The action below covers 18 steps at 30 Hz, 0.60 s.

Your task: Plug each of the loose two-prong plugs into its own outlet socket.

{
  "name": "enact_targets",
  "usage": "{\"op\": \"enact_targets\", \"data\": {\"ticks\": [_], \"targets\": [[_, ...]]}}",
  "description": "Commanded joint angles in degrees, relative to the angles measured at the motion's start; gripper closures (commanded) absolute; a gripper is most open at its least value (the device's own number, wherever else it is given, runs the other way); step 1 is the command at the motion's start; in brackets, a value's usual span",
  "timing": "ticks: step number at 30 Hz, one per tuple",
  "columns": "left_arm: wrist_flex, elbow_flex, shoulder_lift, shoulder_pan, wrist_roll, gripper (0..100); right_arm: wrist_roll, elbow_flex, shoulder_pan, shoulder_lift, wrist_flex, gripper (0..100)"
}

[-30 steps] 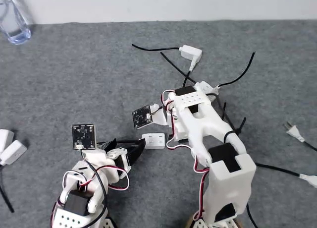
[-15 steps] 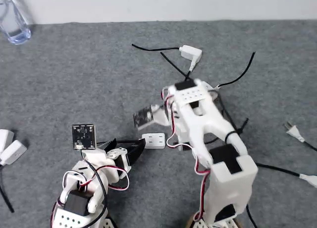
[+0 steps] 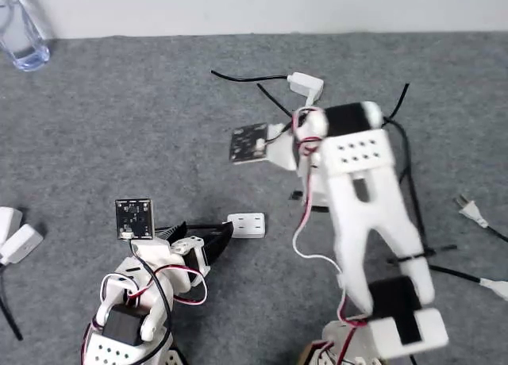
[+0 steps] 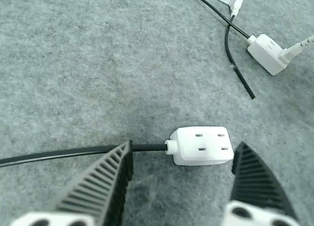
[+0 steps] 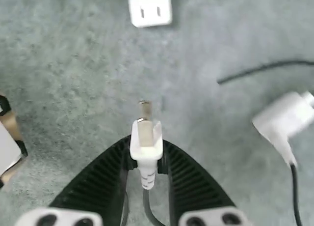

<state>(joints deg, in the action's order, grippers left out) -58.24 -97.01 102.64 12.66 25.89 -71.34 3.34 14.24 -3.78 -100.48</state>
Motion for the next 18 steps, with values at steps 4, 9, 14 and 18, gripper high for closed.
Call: {"op": "enact_targets", "data": {"ticks": [4,9,14,18], "targets": [[-0.35,0.48,0.18,0.53,0.0,69,0.26,3.87,-7.43,-8.57,-2.42,99.1],[-0.35,0.48,0.18,0.62,0.0,69,0.53,3.87,-11.91,-14.9,-0.84,99.1],[-0.35,0.48,0.18,0.62,0.0,69,3.78,3.43,-14.46,-23.16,3.91,99.1],[-0.35,0.48,0.09,0.53,0.0,69,6.07,1.05,-14.73,-27.21,7.08,99.1]]}}
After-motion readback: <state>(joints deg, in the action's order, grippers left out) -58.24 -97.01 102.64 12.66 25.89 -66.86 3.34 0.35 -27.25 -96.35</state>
